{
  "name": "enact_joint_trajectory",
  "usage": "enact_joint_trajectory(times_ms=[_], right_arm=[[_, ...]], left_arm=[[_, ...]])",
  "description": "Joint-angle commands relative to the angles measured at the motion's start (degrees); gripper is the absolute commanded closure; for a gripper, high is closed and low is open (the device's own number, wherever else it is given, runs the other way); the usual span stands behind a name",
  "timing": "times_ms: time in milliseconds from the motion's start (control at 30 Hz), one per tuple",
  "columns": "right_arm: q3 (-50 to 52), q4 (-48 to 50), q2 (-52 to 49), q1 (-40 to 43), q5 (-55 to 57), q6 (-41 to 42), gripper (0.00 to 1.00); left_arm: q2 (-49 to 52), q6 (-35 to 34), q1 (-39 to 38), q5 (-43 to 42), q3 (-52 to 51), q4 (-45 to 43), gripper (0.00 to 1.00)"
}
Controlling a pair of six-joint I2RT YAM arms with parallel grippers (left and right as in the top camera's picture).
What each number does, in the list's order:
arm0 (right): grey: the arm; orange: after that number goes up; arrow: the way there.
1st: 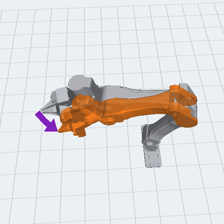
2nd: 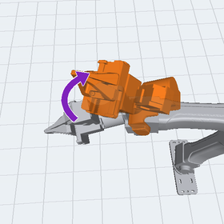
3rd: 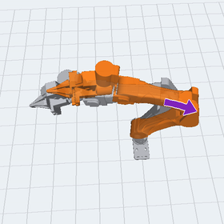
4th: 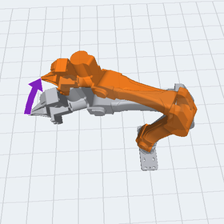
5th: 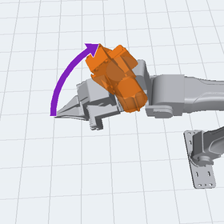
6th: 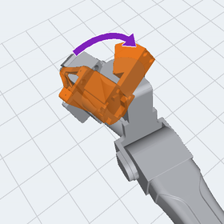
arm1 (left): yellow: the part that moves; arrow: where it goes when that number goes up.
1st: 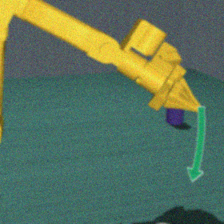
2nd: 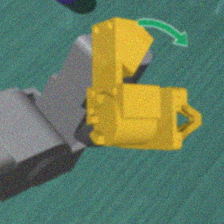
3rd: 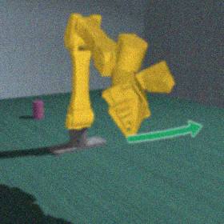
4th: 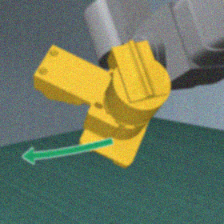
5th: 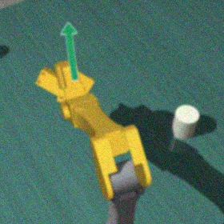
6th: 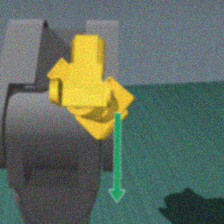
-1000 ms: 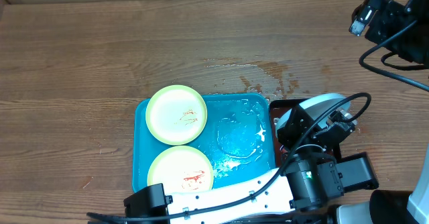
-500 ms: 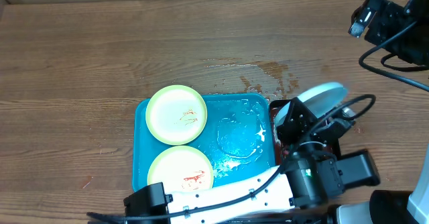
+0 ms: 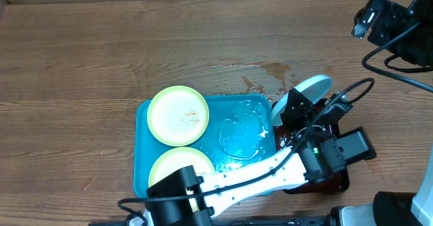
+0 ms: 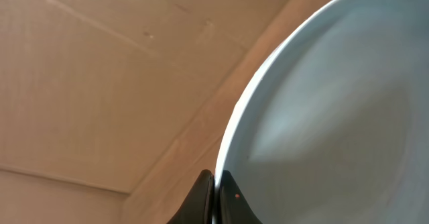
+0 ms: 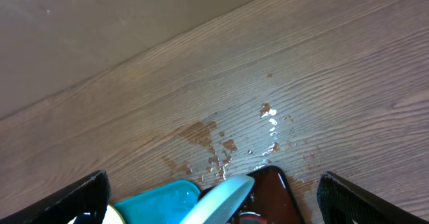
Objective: Clean dirty plates on tray and stack at the side
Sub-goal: 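Lift the white plate with the left gripper over the brown tray, then carry the white plate left and set it on the table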
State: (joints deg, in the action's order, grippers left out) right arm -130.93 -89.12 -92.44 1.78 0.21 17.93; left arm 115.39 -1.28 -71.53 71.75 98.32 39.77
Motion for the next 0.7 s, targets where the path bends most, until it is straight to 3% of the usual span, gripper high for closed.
enact_joint_trajectory(times_ms=[0, 467, 667], right_arm=[[-1.20, 0.31, 0.94, 0.22, -0.35, -0.52, 0.00], [-1.20, -0.35, 0.94, 0.22, -0.37, -1.09, 0.00], [-1.20, -1.01, 0.94, 0.22, -0.37, -1.11, 0.00]], left_arm=[[1.18, 1.29, -0.13, 0.63, 1.53, -0.31, 0.96], [1.18, 1.29, -0.02, 0.39, 1.53, -1.01, 0.96], [0.81, -2.25, 0.96, -4.44, 1.57, 1.42, 0.96]])
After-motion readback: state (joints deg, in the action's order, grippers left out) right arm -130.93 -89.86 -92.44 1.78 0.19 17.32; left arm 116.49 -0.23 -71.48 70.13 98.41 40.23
